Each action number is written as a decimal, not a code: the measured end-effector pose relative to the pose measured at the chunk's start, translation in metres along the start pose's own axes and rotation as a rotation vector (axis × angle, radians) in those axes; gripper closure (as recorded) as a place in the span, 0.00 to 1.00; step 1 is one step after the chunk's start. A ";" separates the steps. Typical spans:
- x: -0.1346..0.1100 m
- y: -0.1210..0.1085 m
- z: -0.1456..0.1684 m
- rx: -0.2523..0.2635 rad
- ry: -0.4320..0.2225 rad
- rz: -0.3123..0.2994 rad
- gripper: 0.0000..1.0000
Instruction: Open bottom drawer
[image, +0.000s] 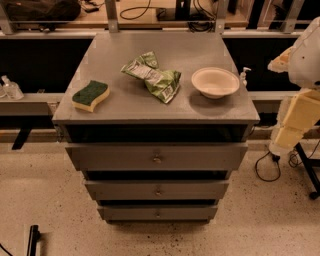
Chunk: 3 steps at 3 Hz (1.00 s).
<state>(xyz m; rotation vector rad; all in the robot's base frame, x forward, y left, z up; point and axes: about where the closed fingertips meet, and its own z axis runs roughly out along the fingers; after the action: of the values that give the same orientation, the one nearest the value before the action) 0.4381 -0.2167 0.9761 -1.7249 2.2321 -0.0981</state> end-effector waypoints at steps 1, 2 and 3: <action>0.000 0.000 0.000 0.000 0.000 0.000 0.00; -0.007 0.017 0.024 -0.092 -0.030 -0.042 0.00; -0.034 0.067 0.056 -0.196 -0.150 -0.072 0.00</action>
Offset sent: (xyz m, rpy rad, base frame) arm -0.0249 0.0416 -0.0794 0.1110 0.2553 0.2080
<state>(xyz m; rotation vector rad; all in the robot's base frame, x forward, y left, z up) 0.3993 -0.1588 0.9134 -1.8457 2.1316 0.2342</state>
